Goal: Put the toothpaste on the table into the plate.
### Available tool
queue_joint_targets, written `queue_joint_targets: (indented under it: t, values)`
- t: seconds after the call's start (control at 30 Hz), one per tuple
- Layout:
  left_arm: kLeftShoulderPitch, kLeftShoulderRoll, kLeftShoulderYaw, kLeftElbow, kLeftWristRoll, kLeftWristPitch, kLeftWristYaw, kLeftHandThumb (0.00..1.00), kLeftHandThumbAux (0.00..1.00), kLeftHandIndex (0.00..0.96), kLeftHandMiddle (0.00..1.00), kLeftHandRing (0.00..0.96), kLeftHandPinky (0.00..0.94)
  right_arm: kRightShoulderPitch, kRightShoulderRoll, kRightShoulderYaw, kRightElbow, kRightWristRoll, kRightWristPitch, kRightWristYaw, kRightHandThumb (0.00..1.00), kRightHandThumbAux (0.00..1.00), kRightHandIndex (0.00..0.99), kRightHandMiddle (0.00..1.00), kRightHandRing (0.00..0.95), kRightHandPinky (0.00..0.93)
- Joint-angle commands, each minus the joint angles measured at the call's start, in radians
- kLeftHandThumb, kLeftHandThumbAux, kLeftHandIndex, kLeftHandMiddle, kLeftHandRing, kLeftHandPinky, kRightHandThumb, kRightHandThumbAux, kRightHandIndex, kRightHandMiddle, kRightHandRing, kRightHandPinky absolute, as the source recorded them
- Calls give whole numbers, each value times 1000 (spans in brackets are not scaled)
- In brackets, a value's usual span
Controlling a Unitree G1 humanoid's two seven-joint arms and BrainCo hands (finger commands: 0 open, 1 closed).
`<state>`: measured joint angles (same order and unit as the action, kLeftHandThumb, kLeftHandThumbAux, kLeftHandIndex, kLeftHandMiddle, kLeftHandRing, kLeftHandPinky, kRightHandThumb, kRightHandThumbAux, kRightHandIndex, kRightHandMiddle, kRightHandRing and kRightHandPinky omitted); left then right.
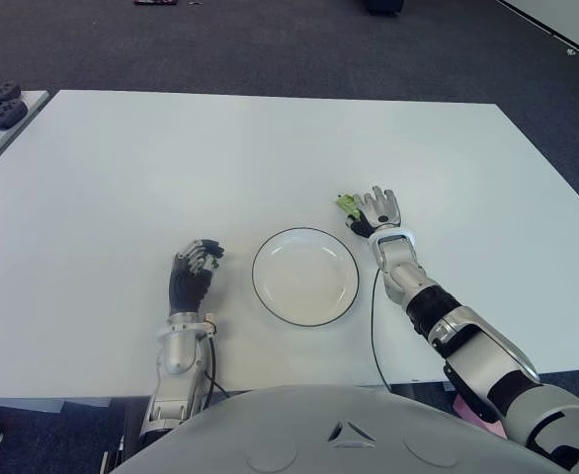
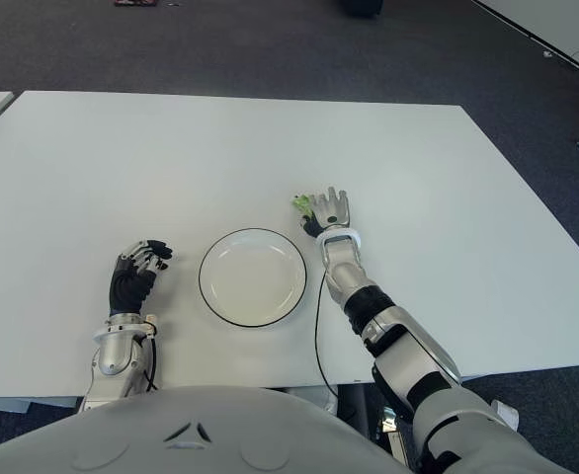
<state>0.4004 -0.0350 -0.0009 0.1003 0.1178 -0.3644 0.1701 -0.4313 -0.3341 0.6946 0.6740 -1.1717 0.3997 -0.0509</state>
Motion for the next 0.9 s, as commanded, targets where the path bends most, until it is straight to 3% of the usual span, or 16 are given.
queue_joint_targets:
  t: [0.03, 0.2, 0.27, 0.4, 0.9]
  values:
    - [-1, 1, 9, 19, -4, 13, 0, 713, 722, 425, 462, 443, 442, 133, 8, 31, 79, 44, -25, 10, 623, 401, 113, 136, 181, 310]
    - [-1, 2, 11, 17, -2, 16, 1, 715, 722, 425, 461, 442, 450, 148, 3, -6, 26, 88, -24, -18, 726, 483, 272, 338, 404, 499]
    - [-1, 2, 12, 16, 0, 20, 2, 715, 722, 425, 461, 443, 452, 152, 11, -28, 19, 117, -28, -33, 790, 602, 331, 442, 530, 592]
    - [-2, 1, 14, 13, 2, 26, 3, 716, 722, 426, 459, 441, 450, 151, 19, -63, 17, 161, -44, -62, 833, 664, 376, 532, 683, 751]
    - [-7, -1, 20, 9, 2, 31, 0, 715, 722, 426, 463, 443, 444, 144, 9, -106, 13, 218, -121, -177, 847, 681, 399, 561, 836, 864]
